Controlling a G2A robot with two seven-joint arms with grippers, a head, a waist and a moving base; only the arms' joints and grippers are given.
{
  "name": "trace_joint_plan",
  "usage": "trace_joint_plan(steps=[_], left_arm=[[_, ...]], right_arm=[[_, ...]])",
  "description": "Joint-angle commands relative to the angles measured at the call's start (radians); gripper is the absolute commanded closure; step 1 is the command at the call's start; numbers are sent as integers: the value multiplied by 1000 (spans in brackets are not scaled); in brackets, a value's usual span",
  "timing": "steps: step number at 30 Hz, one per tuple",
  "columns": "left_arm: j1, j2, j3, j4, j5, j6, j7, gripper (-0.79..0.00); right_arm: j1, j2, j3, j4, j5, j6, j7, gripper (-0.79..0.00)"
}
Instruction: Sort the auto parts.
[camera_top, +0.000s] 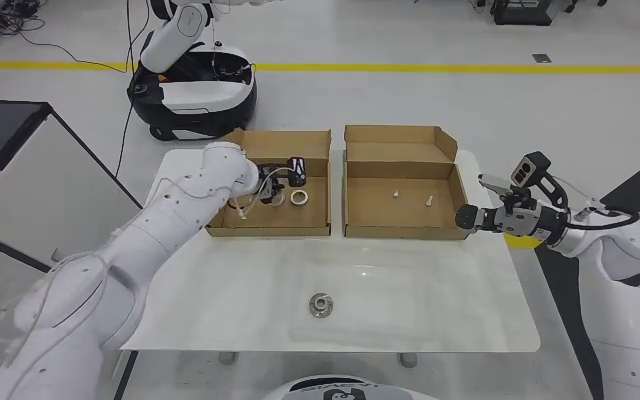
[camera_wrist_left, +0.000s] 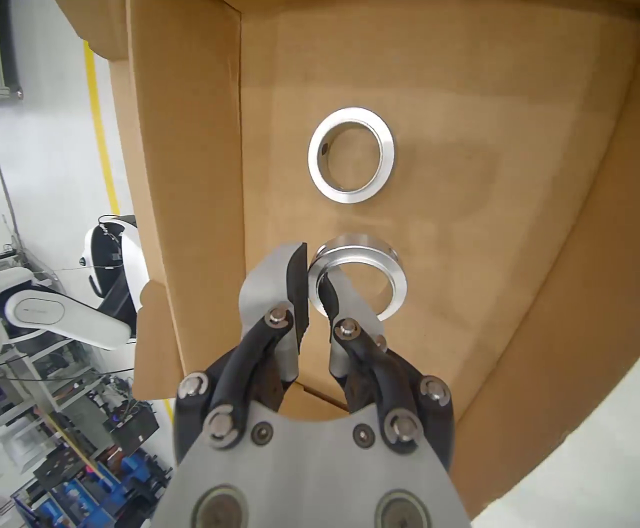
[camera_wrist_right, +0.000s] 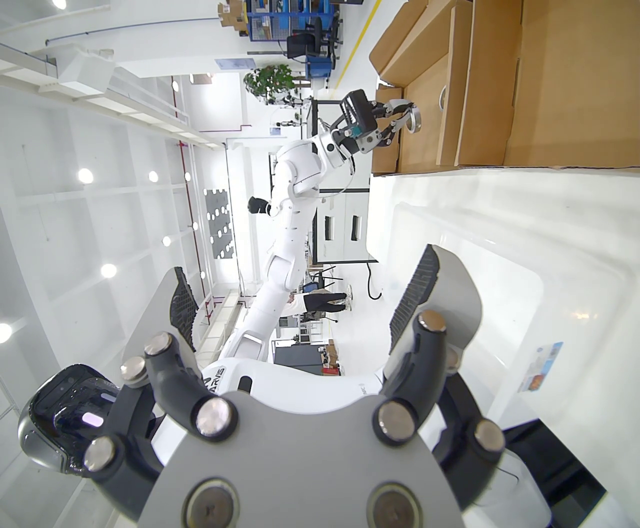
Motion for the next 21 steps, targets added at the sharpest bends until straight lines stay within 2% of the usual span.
trace_joint_plan(steps=[1, 6, 9, 11, 12, 21], left_arm=[[-2, -13, 11, 30, 13, 0, 7, 0], [-12, -42, 25, 96, 32, 0, 33, -9], [-19, -56, 29, 125, 42, -4, 41, -388], [-24, -64, 30, 140, 52, -2, 46, -708], [-27, -67, 30, 147, 56, -2, 49, -785], [-48, -81, 10, 166, 76, 5, 45, -785]], right_arm=[[0, 0, 0, 0, 0, 0, 0, -785], [0, 0, 0, 0, 0, 0, 0, -785], [0, 0, 0, 0, 0, 0, 0, -785], [0, 0, 0, 0, 0, 0, 0, -785], [0, 0, 0, 0, 0, 0, 0, -785], [0, 0, 0, 0, 0, 0, 0, -785]])
